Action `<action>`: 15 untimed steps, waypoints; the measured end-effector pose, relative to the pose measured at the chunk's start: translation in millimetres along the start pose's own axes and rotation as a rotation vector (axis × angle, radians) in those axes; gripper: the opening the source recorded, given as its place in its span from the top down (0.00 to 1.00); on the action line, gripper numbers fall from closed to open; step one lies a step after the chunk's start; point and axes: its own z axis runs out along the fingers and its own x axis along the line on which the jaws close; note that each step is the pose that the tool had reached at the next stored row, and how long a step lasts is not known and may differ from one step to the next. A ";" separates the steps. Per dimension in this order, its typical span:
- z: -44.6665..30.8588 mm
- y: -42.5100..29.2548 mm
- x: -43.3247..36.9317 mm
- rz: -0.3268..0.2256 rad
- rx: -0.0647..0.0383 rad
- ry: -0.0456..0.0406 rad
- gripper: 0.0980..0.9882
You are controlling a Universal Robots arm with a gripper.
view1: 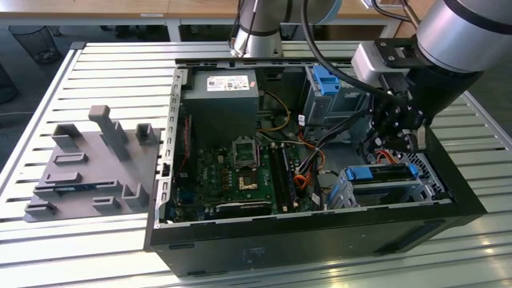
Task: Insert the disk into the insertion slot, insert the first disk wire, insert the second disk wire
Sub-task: 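Insert the second disk wire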
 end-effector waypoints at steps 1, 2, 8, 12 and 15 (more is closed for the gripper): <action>0.2 0.0 1.5 0.000 0.000 -0.0039 0.94; 0.3 0.0 2.9 0.000 0.000 -0.0048 0.94; 0.6 0.0 8.4 0.000 0.000 -0.0047 0.94; 0.8 0.0 11.7 0.000 0.000 -0.0048 0.94; 0.8 0.0 12.6 0.000 0.000 -0.0049 0.94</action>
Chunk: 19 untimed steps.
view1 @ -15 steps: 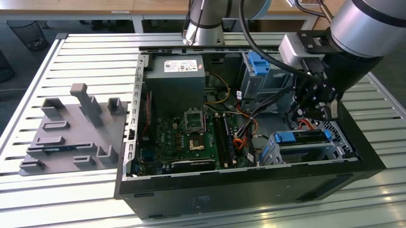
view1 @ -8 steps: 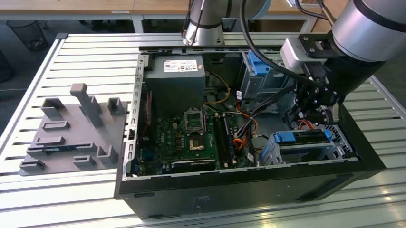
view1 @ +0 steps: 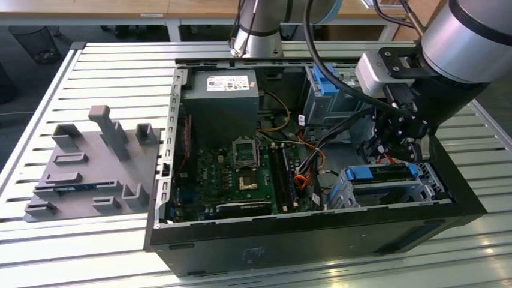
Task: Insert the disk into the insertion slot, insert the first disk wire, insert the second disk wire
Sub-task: 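Insert the second disk wire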
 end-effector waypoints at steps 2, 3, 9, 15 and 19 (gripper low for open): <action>0.0 0.0 0.1 0.000 0.000 0.0000 0.94; 0.0 0.0 0.7 0.000 0.000 0.0000 0.94; -0.3 0.0 8.7 0.000 0.000 0.0001 0.94; 0.5 -1.1 11.0 0.000 0.000 -0.0001 0.94; 0.9 -1.5 14.4 0.000 0.000 0.0001 0.94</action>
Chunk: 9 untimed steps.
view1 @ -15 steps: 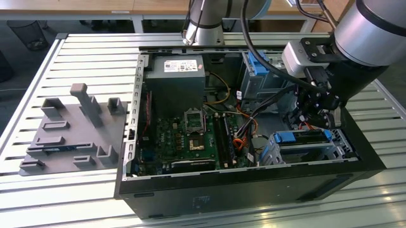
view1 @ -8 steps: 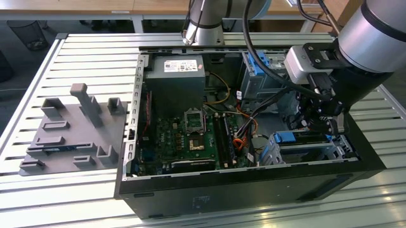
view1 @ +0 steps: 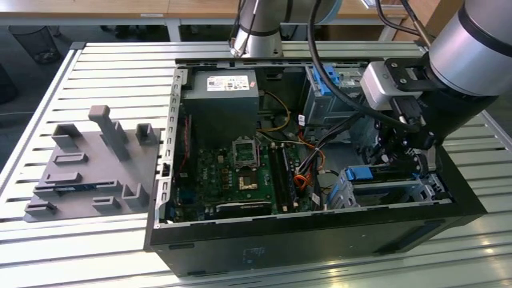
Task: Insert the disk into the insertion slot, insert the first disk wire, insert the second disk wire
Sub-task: 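Insert the second disk wire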
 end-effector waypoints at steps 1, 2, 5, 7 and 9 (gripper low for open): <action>-0.1 -0.1 1.4 0.000 0.000 0.0001 0.94; -0.1 -0.1 2.6 0.000 0.000 0.0000 0.94; -0.2 -0.6 5.0 0.000 0.000 0.0000 0.94; 0.0 -2.1 5.9 0.001 0.000 -0.0001 0.94; 0.4 -2.8 6.0 0.008 0.001 0.0000 0.94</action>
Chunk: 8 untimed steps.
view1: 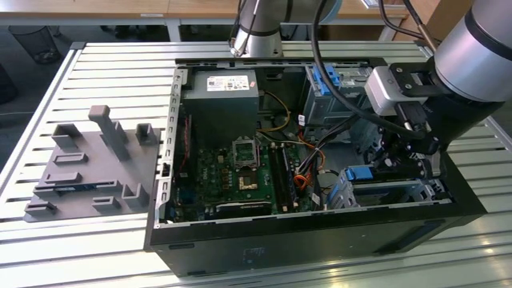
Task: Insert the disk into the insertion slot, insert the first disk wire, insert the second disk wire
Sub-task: 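Insert the second disk wire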
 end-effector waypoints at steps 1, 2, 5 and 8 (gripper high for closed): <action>0.2 -0.2 0.1 0.005 0.001 0.0000 0.94; 0.5 -0.2 0.4 0.007 0.001 -0.0003 0.94; 1.1 -0.3 1.8 0.008 0.001 -0.0013 0.94; 1.2 -0.3 2.1 0.006 0.001 -0.0054 0.94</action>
